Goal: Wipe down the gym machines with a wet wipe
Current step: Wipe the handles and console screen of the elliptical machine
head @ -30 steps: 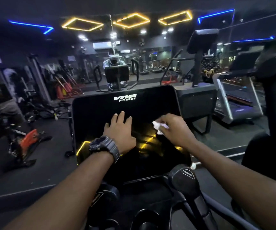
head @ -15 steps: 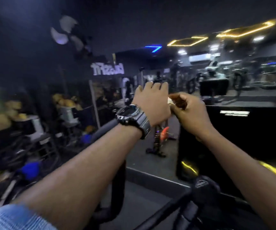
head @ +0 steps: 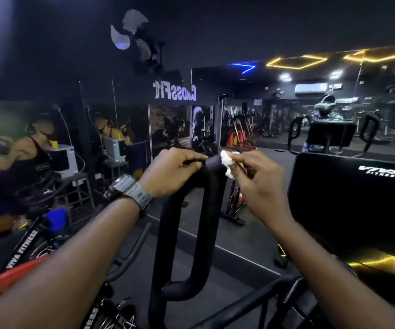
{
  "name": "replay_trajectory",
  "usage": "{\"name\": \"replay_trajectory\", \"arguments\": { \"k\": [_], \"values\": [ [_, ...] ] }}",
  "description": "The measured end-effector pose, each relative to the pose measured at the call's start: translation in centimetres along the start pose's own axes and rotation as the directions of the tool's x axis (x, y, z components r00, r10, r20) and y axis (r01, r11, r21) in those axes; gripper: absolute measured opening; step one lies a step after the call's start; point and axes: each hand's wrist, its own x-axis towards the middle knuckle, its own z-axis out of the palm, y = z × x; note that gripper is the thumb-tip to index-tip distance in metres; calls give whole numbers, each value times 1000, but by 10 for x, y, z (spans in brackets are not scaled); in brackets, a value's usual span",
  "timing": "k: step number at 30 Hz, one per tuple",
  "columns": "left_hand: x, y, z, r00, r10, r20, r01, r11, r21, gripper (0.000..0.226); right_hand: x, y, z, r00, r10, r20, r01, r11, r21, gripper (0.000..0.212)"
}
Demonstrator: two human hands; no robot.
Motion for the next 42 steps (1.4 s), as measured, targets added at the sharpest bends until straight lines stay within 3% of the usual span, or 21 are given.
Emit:
{"name": "replay_trajectory", "arguments": {
  "k": [4,8,14,17,23,29,32,35,38,40,42],
  "values": [
    [0,-10,13,994,66,-82,-68,998,-18,26,-20,-11,11,984,133,-116,-126,990,66,25],
    [6,-7,15,992,95,-87,-105,987,-124,25,25,-13,19,963,261,-64,-251,958,138,21],
    [11,3,26,972,202,-118,-223,952,-208,28,-10,-24,16,959,238,-152,-223,969,110,22],
    [10,2,28,971,191,-145,-224,937,-269,28,28,-15,18,945,317,-76,-303,940,155,19],
    [5,-2,32,961,204,-187,-248,934,-256,28,-34,-29,15,963,184,-197,-182,983,29,20],
    [7,-6,29,980,171,-104,-199,895,-400,29,5,-22,27,974,-29,-226,-17,980,-198,25],
    [9,-21,23,973,222,-64,-230,905,-357,33,-50,-24,30,964,-266,-8,241,884,-400,23],
    [7,-26,22,973,216,-85,-232,900,-368,30,-44,-21,24,920,-363,145,384,770,-509,24],
    [4,-28,28,965,204,-166,-254,889,-382,25,-5,-31,28,931,-349,104,339,728,-595,25],
    [2,-31,33,960,178,-217,-252,888,-385,25,-25,-26,33,922,-340,187,383,722,-576,25],
    [0,-34,37,954,177,-240,-256,898,-358,27,-76,-18,33,926,-202,319,347,786,-511,16]
  ]
}}
